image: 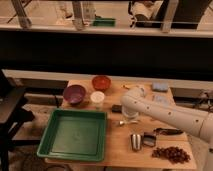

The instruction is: Place fork in purple bowl

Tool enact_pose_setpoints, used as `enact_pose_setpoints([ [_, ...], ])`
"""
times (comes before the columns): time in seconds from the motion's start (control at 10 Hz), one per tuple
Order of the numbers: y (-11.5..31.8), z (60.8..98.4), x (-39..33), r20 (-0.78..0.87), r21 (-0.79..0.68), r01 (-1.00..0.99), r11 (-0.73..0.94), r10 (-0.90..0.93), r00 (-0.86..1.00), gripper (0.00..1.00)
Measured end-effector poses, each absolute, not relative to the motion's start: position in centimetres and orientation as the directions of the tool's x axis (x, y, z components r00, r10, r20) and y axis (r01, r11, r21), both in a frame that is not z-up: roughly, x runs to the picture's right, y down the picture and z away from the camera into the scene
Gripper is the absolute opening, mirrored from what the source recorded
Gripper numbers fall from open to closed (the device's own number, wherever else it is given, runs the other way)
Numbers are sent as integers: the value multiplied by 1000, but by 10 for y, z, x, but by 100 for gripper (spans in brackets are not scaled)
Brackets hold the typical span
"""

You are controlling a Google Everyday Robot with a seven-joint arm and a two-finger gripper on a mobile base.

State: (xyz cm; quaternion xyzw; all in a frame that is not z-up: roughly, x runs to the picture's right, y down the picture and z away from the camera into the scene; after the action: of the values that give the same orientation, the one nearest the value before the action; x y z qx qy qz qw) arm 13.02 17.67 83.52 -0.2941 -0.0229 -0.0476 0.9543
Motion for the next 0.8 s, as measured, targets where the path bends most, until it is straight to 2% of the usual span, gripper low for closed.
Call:
enact_pose_setpoints([
  [0.8, 142, 805, 149, 66, -470, 90, 878, -66, 996, 1],
])
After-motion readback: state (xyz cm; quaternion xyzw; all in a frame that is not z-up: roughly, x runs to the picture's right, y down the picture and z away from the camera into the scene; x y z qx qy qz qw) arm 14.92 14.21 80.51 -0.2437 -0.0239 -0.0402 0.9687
